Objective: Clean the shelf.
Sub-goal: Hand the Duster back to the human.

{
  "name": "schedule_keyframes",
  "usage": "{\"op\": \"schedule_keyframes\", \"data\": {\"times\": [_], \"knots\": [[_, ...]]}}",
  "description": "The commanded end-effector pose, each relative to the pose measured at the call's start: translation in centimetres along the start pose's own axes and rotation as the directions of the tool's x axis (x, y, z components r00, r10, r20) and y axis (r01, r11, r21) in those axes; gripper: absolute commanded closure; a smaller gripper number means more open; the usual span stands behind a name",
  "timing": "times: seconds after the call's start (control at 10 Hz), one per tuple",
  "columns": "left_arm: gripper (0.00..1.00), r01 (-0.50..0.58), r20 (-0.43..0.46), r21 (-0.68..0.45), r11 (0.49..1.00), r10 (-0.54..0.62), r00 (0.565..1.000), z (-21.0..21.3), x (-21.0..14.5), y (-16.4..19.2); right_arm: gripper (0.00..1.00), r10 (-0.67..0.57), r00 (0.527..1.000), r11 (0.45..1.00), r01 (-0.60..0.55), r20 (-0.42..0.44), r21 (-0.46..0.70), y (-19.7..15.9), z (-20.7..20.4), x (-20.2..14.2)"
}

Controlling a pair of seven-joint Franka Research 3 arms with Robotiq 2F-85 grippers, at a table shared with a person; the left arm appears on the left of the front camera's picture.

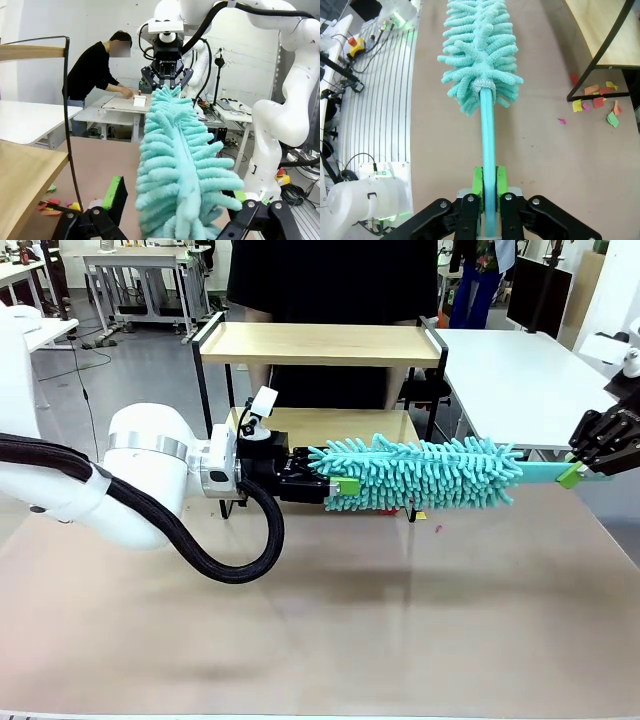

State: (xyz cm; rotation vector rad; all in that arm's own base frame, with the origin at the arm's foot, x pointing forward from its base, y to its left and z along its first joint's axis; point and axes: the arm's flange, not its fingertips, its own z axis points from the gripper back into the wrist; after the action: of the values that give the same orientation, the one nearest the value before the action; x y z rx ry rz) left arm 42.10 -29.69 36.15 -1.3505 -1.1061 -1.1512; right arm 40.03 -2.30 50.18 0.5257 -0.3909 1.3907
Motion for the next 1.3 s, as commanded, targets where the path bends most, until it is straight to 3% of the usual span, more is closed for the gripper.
{"op": "schedule_keyframes", "data": {"times": [0.0,0.2,0.3,0.4,0.5,0.7,0.8,1.0,1.2], "knots": [[0.00,0.022,0.008,0.016,1.000,-0.022,1.000,-1.21,-0.49,0.29,0.87,-0.002,1.000,1.000,0.002,0.028,-0.002,0.05,0.01,0.15],[0.00,0.030,-0.003,0.014,0.999,-0.030,1.000,-1.64,-0.67,0.24,0.87,-0.002,1.000,1.000,0.002,0.028,-0.002,0.05,0.01,0.15],[0.57,0.039,-0.008,0.019,0.999,-0.039,0.999,-1.64,-0.62,0.19,0.87,-0.002,1.000,1.000,0.002,0.028,-0.002,0.05,0.01,0.15],[0.58,0.048,-0.005,0.027,0.999,-0.048,0.999,-1.57,-0.54,0.22,0.87,-0.002,1.000,1.000,0.002,0.028,-0.002,0.05,0.01,0.15],[1.00,0.051,-0.002,0.030,0.998,-0.051,0.999,-1.50,-0.49,0.20,0.87,-0.002,1.000,1.000,0.002,0.028,-0.002,0.05,0.01,0.15],[1.00,0.057,-0.003,0.038,0.998,-0.057,0.998,-1.44,-0.48,0.08,0.87,-0.002,1.000,1.000,0.002,0.028,-0.002,0.05,0.01,0.15],[0.85,0.048,-0.007,0.040,0.998,-0.048,0.999,-1.39,-0.48,0.12,0.87,-0.002,1.000,1.000,0.002,0.028,-0.002,0.05,0.01,0.15],[1.00,0.053,-0.011,0.040,0.998,-0.053,0.999,-1.27,-0.37,-0.01,0.87,-0.002,1.000,1.000,0.002,0.028,-0.002,0.05,0.01,0.15],[1.00,0.062,-0.011,0.036,0.997,-0.061,0.998,-1.01,-0.12,-0.18,0.87,-0.002,1.000,1.000,0.002,0.028,-0.002,0.05,0.01,0.15]]}}
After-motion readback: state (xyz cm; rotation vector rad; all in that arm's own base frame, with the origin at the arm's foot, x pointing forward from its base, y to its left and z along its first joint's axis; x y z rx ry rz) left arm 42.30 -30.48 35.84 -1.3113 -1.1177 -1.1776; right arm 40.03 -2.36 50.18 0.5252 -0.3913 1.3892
